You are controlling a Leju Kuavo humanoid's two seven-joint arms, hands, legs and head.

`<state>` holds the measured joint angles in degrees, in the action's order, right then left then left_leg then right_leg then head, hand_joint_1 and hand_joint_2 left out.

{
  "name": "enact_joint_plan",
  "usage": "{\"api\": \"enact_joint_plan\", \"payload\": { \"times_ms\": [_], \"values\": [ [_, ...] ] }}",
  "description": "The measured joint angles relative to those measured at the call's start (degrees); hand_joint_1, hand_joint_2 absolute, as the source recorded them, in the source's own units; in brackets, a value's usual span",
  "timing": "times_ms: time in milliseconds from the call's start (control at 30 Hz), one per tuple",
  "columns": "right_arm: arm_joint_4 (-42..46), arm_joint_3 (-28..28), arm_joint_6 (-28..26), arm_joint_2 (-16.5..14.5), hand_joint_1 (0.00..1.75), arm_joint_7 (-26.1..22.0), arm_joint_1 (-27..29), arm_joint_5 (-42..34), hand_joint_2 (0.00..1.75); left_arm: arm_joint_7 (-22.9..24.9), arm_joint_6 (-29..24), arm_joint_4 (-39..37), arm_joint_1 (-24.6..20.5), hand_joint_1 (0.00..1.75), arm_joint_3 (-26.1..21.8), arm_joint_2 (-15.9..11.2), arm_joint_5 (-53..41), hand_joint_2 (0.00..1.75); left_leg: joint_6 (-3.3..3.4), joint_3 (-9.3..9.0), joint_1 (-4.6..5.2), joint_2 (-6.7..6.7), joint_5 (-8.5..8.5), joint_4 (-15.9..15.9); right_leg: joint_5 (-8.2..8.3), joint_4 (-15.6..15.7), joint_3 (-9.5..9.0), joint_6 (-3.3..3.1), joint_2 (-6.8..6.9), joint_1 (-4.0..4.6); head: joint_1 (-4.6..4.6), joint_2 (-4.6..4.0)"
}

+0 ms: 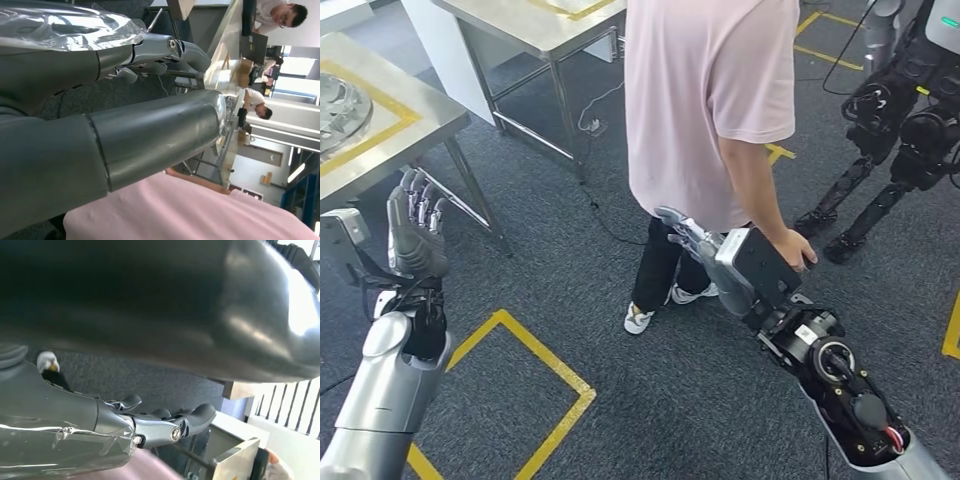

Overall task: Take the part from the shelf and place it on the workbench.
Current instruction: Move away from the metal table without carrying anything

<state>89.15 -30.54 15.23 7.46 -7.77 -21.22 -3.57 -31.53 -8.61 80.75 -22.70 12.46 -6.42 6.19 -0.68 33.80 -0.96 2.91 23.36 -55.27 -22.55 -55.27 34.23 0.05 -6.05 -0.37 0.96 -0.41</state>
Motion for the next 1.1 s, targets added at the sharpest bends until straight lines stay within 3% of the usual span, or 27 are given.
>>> {"api": "enact_joint_plan", "payload": {
  "times_ms": [67, 100, 167, 233, 267, 300, 333, 400, 467, 500, 567, 633, 700, 733, 767, 800, 833, 933, 1000, 1067, 1100],
  "values": [
    [0.22, -0.62, -0.13, -0.03, 0.0, 0.11, 0.14, -0.09, 0.0, 0.03, -0.09, 0.05, -0.03, 0.0, 0.0, 0.05, -0.01, 0.0, 0.42, -0.23, -0.02, -1.06, -0.19, 0.37, -0.02, -0.02, 0.35, 0.67, -0.28, -0.16, -0.16, 0.0],
    [0.28, -0.8, -0.19, -0.03, 0.0, 0.13, 0.14, -0.15, 0.0, 0.03, -0.13, 0.11, -0.05, 0.0, 0.0, 0.07, -0.01, 0.0, 0.74, -0.42, -0.08, -1.59, -0.29, 0.6, -0.61, -0.8, 0.81, 0.94, 0.61, -0.12, -0.38, 0.0],
    [0.37, -1.1, -0.22, -0.03, 0.0, 0.14, 0.07, -0.29, 0.0, 0.03, -0.15, 0.28, -0.09, 0.0, 0.0, 0.07, -0.02, 0.0, 1.29, -0.73, -0.09, -2.69, -0.37, 0.95, -3.63, -6.12, 3.2, 1.36, 3.52, -0.17, -1.16, 0.0],
    [0.4, -1.42, -0.22, -0.03, 0.0, 0.15, 0.1, -0.41, 0.0, 0.03, -0.15, 0.36, -0.04, 0.0, 0.0, 0.03, -0.02, 0.0, 1.6, -0.82, 0.06, -3.74, -0.25, 0.95, -7.32, -14.37, 6.83, 1.76, 5.15, -0.35, -1.89, 0.0],
    [0.4, -1.58, -0.22, -0.03, 0.0, 0.16, 0.15, -0.44, 0.0, 0.04, -0.15, 0.36, -0.01, 0.0, 0.0, 0.02, -0.02, 0.0, 1.63, -0.83, 0.09, -4.26, -0.19, 0.93, -8.1, -17.01, 8.0, 1.91, 5.41, -0.46, -2.11, 0.0],
    [0.4, -1.74, -0.22, -0.03, 0.0, 0.17, 0.17, -0.47, 0.0, 0.05, -0.16, 0.37, 0.02, 0.0, 0.0, 0.03, -0.02, 0.0, 1.59, -0.89, 0.1, -4.78, -0.12, 0.91, -7.77, -17.4, 8.08, 2.01, 5.58, -0.55, -2.33, 0.01],
    [0.4, -1.88, -0.23, -0.03, 0.0, 0.18, 0.15, -0.48, 0.0, 0.06, -0.18, 0.39, 0.04, 0.0, 0.0, 0.03, -0.02, 0.0, 1.5, -1.0, 0.09, -5.25, -0.04, 0.88, -6.43, -15.39, 6.95, 2.01, 5.81, -0.62, -2.56, 0.01],
    [0.43, -2.09, -0.25, -0.03, 0.0, 0.18, 0.03, -0.48, 0.0, 0.09, -0.21, 0.45, 0.03, 0.0, 0.0, 0.05, -0.03, 0.0, 1.12, -1.39, 0.15, -6.18, 0.28, 0.82, -2.82, -7.07, 2.46, 1.73, 7.28, -0.47, -3.1, 0.0],
    [0.57, -2.25, -0.31, -0.03, 0.0, 0.16, -0.22, -0.48, 0.0, 0.13, -0.22, 0.49, 0.0, 0.0, 0.0, 0.02, -0.03, 0.0, 0.6, -1.56, 0.41, -7.01, 0.53, 0.7, -1.35, -1.01, -0.84, 1.19, 8.77, 0.04, -3.44, 0.01],
    [0.63, -2.31, -0.4, -0.03, 0.0, 0.16, -0.3, -0.48, 0.0, 0.17, -0.22, 0.49, 0.0, 0.0, 0.0, 0.01, -0.03, 0.0, 0.35, -1.56, 0.54, -7.48, 0.57, 0.7, -1.48, -0.11, -1.27, 0.97, 8.94, 0.3, -3.38, 0.01],
    [0.71, -2.37, -0.8, -0.03, 0.0, 0.18, -0.35, -0.48, 0.0, 0.28, -0.22, 0.5, -0.01, 0.0, 0.0, 0.01, -0.07, 0.0, -0.21, -1.6, 0.53, -8.35, 0.74, 0.71, -1.26, 0.27, -1.36, 0.43, 7.87, 0.27, -3.04, 0.02],
    [0.81, -2.39, -1.27, -0.03, 0.0, 0.18, -0.56, -0.49, 0.0, 0.38, -0.22, 0.56, -0.05, 0.0, 0.0, -0.01, -0.14, 0.0, -0.74, -0.85, 0.28, -6.9, 2.33, -1.39, -0.85, 0.8, -1.54, -0.22, 6.76, 0.03, -2.65, 0.01],
    [0.88, -2.41, -1.6, -0.03, 0.0, 0.16, -0.79, -0.57, 0.0, 0.44, -0.23, 0.61, -0.04, 0.0, 0.0, -0.19, -0.17, 0.0, -1.05, 2.29, 0.08, -4.23, 5.7, -8.1, -0.61, 1.06, -1.58, -0.69, 5.78, -0.07, -1.91, 0.0],
    [0.87, -2.41, -1.72, -0.03, 0.0, 0.19, -0.81, -0.61, 0.0, 0.49, -0.24, 0.62, 0.04, 0.0, 0.0, -0.3, -0.18, 0.0, -1.13, 4.47, 0.05, -3.56, 7.3, -12.3, -0.57, 1.04, -1.52, -0.81, 5.24, -0.07, -1.56, 0.0],
    [0.86, -2.42, -1.8, -0.03, 0.0, 0.2, -0.8, -0.65, 0.0, 0.54, -0.26, 0.62, 0.15, 0.0, 0.0, -0.38, -0.17, 0.0, -1.21, 6.25, 0.05, -3.27, 8.14, -15.47, -0.57, 1.03, -1.49, -0.84, 4.67, -0.06, -1.23, 0.0],
    [0.86, -2.44, -1.86, -0.03, 0.0, 0.21, -0.81, -0.65, 0.0, 0.59, -0.27, 0.62, 0.24, 0.0, 0.0, -0.42, -0.17, 0.0, -1.25, 7.15, 0.02, -3.18, 7.89, -16.68, -0.57, 0.99, -1.49, -0.85, 4.06, -0.06, -0.99, 0.0],
    [0.86, -2.45, -1.92, -0.03, 0.0, 0.22, -0.82, -0.65, 0.0, 0.64, -0.27, 0.62, 0.27, 0.0, 0.0, -0.45, -0.17, 0.0, -1.26, 6.89, -0.02, -3.12, 6.52, -15.49, -0.59, 0.91, -1.51, -0.83, 3.45, -0.08, -0.78, 0.0],
    [0.86, -2.47, -2.13, -0.03, 0.0, 0.23, -0.97, -0.65, 0.0, 0.71, -0.26, 0.66, 0.07, 0.0, 0.0, -0.54, -0.17, 0.0, -1.22, 1.97, -0.42, -1.27, 0.72, -3.92, -0.85, 0.32, -1.31, -0.42, 1.76, -0.11, -0.14, 0.0],
    [0.86, -2.48, -2.15, -0.03, 0.0, 0.21, -1.12, -0.65, 0.0, 0.77, -0.26, 0.73, -0.03, 0.0, 0.0, -0.55, -0.17, 0.0, -1.03, 0.35, -0.49, -0.25, -0.13, -0.2, -0.96, 0.05, -0.85, 0.16, 0.82, -0.07, -0.2, 0.0],
    [0.86, -2.47, -2.18, -0.03, 0.0, 0.21, -1.18, -0.66, 0.0, 0.8, -0.24, 0.79, -0.12, 0.0, 0.0, -0.51, -0.17, 0.0, -0.44, 0.18, -0.31, -0.97, -0.15, 0.09, -0.88, 0.16, -0.56, 0.85, 0.1, -0.23, -0.46, 0.0],
    [0.86, -2.45, -2.2, -0.03, 0.0, 0.22, -1.2, -0.66, 0.0, 0.8, -0.21, 0.81, -0.2, 0.0, 0.0, -0.49, -0.18, 0.0, -0.06, 0.03, -0.3, -1.44, -0.23, 0.29, -1.18, -0.21, -0.25, 1.16, 0.64, -0.25, -0.57, 0.0]
  ]
}}
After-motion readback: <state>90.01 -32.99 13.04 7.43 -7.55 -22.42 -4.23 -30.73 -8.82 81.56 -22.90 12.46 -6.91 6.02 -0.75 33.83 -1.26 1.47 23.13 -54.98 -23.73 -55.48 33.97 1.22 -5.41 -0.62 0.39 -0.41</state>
